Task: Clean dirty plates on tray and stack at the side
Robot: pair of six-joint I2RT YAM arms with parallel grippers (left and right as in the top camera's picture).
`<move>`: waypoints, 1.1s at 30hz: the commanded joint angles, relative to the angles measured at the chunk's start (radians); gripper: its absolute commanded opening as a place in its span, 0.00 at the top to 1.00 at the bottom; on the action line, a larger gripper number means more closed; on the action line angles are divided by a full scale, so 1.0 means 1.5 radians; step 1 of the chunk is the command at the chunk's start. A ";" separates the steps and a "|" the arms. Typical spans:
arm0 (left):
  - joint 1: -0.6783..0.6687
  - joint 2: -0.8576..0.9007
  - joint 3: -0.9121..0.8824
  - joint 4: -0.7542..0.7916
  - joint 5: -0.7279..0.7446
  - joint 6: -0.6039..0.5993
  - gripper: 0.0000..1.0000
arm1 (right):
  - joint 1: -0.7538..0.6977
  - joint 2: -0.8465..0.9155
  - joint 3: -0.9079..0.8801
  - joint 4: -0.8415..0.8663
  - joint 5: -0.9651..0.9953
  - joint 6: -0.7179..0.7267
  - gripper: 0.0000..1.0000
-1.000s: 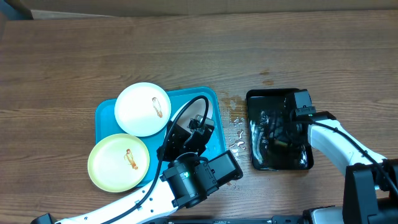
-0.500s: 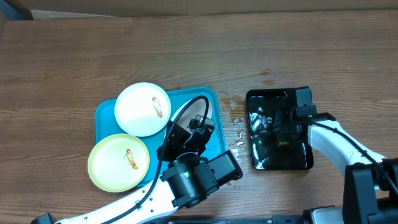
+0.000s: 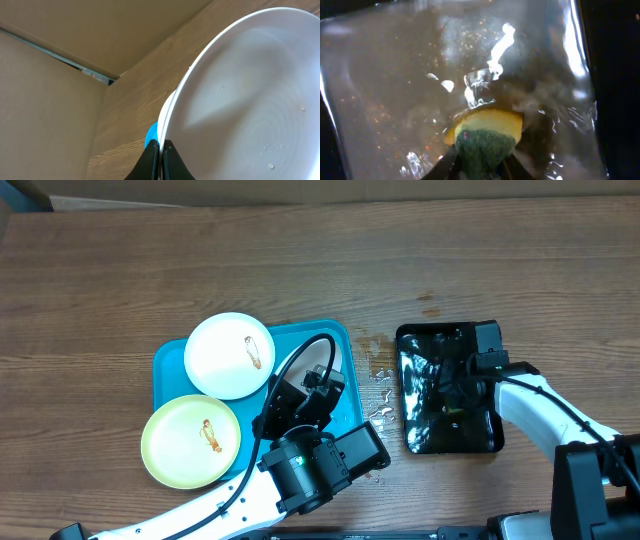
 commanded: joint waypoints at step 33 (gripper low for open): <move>0.030 -0.008 0.014 0.002 -0.043 -0.017 0.96 | 0.000 0.024 0.045 -0.234 -0.001 0.002 0.02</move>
